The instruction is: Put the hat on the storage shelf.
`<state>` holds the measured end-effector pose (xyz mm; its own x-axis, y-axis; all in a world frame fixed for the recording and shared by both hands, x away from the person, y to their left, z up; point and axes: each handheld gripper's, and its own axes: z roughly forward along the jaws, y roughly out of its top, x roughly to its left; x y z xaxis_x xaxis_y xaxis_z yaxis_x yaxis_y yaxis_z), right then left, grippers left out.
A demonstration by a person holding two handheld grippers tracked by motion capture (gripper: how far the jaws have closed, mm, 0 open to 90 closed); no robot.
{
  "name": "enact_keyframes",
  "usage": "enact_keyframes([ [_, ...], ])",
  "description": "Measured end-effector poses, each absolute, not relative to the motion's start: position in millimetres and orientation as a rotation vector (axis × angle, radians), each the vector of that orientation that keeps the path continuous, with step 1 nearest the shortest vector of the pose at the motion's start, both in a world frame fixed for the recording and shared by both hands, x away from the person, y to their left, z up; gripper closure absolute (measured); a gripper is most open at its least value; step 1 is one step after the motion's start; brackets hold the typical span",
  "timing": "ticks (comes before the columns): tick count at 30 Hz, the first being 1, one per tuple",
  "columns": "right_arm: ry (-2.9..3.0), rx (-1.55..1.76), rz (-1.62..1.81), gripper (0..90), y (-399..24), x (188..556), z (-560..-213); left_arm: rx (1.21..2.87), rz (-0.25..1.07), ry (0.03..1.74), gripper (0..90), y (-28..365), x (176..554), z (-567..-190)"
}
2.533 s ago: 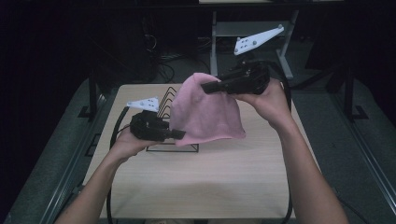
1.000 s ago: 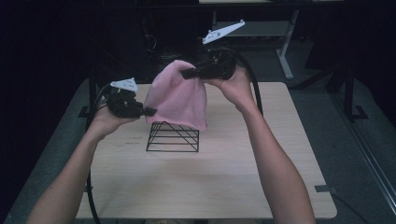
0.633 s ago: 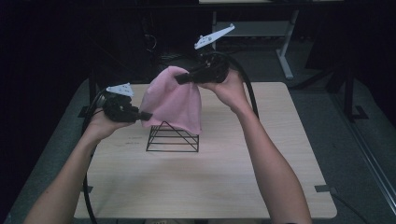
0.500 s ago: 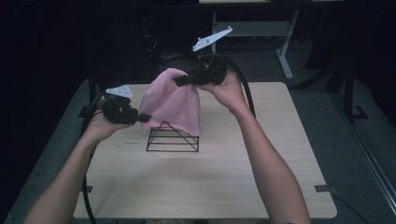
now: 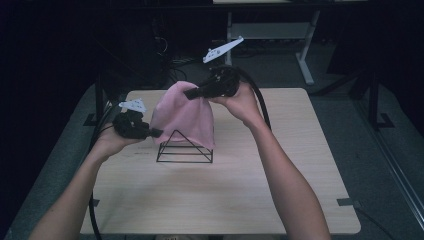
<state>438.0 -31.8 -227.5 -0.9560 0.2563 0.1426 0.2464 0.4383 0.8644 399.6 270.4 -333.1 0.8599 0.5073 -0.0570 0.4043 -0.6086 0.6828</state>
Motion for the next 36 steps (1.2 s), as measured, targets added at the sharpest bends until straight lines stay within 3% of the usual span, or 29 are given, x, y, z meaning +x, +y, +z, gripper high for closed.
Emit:
enact_keyframes([
  [36, 2.808, 0.481, 1.507, 74.6, -16, 434, -278, 2.470, 0.173, 0.694, 79.6, 270, 396, -380],
])
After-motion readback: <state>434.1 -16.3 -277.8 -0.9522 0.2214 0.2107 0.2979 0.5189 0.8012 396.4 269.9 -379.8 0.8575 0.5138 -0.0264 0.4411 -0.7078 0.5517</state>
